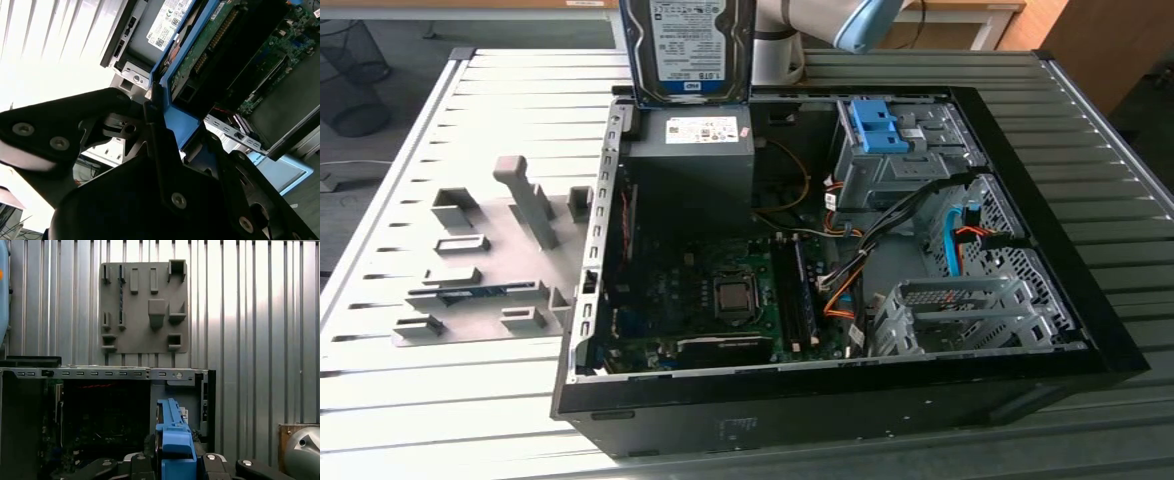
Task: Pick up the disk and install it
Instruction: 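Pick up the disk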
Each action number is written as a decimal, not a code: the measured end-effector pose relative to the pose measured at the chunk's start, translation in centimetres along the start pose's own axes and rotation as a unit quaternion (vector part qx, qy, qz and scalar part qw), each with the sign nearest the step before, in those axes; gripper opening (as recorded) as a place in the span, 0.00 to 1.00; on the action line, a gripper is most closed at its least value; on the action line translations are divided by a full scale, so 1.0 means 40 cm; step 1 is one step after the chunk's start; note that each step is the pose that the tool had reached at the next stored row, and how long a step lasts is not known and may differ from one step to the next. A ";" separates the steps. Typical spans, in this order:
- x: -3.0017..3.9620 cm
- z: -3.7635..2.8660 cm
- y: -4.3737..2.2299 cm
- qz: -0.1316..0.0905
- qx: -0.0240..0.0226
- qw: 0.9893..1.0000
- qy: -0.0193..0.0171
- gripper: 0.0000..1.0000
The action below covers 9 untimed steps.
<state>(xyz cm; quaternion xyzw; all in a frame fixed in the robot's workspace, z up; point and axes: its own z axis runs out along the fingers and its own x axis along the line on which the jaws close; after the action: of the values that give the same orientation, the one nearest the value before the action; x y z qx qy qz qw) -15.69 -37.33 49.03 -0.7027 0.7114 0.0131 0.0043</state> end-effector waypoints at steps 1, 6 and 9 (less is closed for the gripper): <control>0.005 0.000 0.000 0.001 0.000 1.000 0.000 0.36; 0.027 0.000 0.000 0.003 0.000 1.000 0.001 0.36; 0.041 0.000 -0.001 0.004 0.000 1.000 0.001 0.36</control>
<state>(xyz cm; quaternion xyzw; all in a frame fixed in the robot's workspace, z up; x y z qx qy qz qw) -15.69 -38.98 49.01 -0.7001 0.7140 0.0119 0.0032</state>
